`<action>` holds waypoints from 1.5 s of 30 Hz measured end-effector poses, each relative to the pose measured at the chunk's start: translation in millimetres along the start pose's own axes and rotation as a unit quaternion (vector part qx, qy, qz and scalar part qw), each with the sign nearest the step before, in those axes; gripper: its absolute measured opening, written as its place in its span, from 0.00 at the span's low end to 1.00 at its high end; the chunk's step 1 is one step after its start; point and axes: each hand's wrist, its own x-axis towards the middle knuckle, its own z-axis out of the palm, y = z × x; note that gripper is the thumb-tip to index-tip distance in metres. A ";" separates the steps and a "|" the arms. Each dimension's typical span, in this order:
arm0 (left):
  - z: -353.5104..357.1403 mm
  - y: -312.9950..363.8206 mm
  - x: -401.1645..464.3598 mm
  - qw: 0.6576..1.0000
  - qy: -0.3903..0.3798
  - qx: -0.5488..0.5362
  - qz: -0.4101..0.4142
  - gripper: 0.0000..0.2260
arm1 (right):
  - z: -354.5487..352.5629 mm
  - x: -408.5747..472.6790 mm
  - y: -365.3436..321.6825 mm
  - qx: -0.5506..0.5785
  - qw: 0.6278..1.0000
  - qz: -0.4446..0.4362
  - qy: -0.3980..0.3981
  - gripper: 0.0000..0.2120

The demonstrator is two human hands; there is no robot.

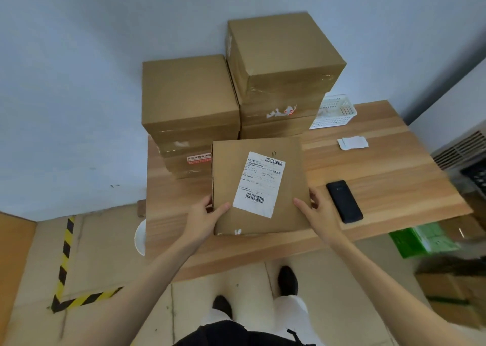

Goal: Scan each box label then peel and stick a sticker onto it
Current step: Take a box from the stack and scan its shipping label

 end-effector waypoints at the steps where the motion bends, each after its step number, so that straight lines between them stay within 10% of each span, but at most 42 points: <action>1: 14.0 -0.8 7.8 1.000 -0.002 -0.001 -0.008 0.15 | -10.6 7.3 7.1 0.000 1.000 0.007 -0.002 0.19; 22: 190.4 -64.8 88.2 0.985 0.017 -0.011 -0.170 0.21 | -101.4 137.1 143.7 -0.106 0.977 0.152 -0.104 0.24; 26: 187.4 -78.8 90.9 0.986 0.021 -0.012 -0.164 0.24 | -111.3 150.2 161.4 -0.194 0.972 0.130 -0.025 0.16; 33: 189.9 -79.8 90.8 0.988 0.035 -0.017 -0.148 0.22 | -121.4 167.3 196.3 -0.509 0.844 0.169 0.009 0.38; 45: 193.2 -90.2 87.8 0.988 0.053 -0.029 -0.139 0.22 | -103.2 173.0 205.3 -0.576 0.798 0.177 -0.010 0.39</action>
